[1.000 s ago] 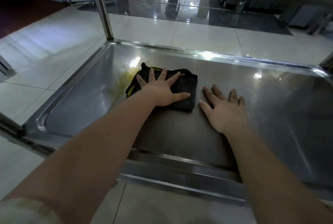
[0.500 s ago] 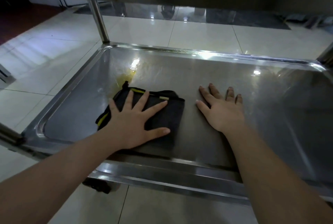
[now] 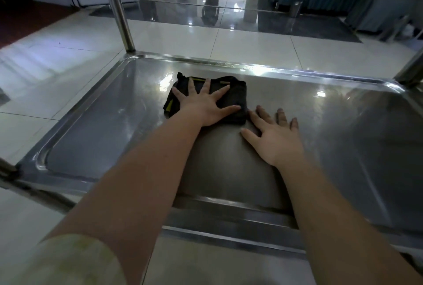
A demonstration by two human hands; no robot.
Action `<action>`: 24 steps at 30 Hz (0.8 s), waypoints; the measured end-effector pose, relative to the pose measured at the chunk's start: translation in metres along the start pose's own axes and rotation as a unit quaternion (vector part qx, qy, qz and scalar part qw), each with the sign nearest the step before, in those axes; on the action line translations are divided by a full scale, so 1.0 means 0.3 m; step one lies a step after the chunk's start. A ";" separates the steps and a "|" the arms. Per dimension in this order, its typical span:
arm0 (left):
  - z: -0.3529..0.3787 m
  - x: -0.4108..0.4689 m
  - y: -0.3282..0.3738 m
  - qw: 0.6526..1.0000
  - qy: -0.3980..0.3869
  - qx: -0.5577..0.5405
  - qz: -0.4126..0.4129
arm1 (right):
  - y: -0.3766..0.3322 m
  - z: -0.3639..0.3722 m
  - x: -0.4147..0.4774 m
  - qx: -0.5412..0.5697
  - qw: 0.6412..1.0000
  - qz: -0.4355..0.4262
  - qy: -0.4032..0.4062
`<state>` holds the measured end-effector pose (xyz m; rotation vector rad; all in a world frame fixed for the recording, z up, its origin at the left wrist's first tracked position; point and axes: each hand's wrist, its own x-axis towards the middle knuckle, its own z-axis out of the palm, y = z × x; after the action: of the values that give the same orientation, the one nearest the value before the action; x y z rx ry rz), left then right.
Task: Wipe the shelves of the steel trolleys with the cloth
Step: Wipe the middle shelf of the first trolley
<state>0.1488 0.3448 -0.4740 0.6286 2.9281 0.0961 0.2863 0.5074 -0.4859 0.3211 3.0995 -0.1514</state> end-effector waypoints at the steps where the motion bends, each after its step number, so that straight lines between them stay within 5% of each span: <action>1: 0.004 -0.011 -0.023 1.000 0.001 0.000 0.002 | 0.002 -0.001 0.000 0.002 1.000 -0.001 0.001; 9: -0.032 -0.104 -0.496 0.993 0.012 -0.005 -0.114 | -0.005 0.011 0.004 -0.008 1.000 0.001 -0.004; 19: 0.028 -0.361 -0.193 0.998 -0.024 0.003 0.054 | -0.017 -0.020 0.003 -0.012 0.999 -0.003 -0.036; 24: 0.037 -0.561 -0.349 0.999 -0.010 -0.010 0.039 | -0.076 -0.038 0.006 -0.056 0.996 0.048 -0.059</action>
<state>0.2602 0.1805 -0.4732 0.7352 2.8804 0.1268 0.2797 0.4866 -0.4724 0.4389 2.9546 0.0054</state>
